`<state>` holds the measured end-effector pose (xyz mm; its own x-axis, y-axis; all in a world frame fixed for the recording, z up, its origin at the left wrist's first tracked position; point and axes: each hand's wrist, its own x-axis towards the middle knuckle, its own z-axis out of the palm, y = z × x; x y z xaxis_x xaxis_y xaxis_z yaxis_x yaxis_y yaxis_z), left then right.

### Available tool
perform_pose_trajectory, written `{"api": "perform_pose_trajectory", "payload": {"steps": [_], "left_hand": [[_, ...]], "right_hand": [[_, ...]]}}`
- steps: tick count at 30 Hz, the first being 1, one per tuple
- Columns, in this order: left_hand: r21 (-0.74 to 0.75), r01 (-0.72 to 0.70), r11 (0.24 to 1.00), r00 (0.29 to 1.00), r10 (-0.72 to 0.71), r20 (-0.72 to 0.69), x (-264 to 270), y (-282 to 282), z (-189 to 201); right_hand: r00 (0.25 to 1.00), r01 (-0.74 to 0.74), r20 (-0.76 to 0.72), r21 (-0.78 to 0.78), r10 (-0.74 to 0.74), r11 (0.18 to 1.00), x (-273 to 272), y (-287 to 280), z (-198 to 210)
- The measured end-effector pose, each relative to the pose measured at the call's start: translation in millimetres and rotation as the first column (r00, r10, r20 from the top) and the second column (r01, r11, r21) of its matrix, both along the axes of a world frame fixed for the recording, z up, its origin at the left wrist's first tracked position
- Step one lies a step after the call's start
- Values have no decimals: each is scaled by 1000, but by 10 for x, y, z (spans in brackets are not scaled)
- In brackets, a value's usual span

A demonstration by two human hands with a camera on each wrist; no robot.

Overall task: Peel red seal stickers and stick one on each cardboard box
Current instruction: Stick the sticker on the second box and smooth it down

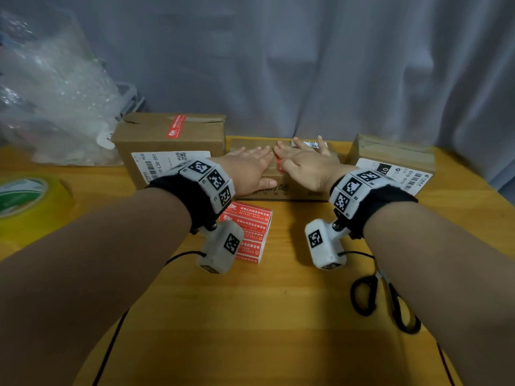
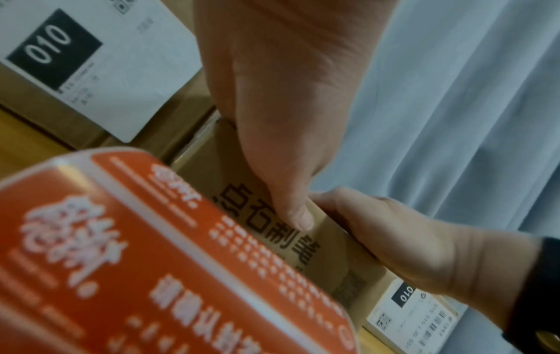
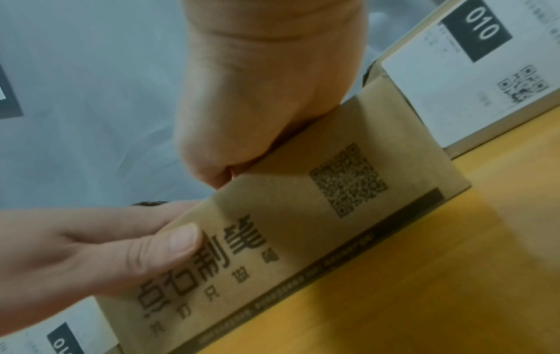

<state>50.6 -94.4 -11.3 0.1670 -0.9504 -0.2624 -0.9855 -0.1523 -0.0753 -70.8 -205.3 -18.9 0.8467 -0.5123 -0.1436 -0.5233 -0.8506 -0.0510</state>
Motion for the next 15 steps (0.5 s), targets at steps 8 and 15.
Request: {"api": "perform_pose_trajectory", "payload": {"steps": [8,15], "left_hand": [[72,-49,996,990,39,136,-13,-94,106],[66,-47,997,988,36,153,22,-94,110]], "right_hand": [[998,36,-47,67,-33,997,167,-106,42],[971,-216,134,146,197,965,-155,28,162]]}}
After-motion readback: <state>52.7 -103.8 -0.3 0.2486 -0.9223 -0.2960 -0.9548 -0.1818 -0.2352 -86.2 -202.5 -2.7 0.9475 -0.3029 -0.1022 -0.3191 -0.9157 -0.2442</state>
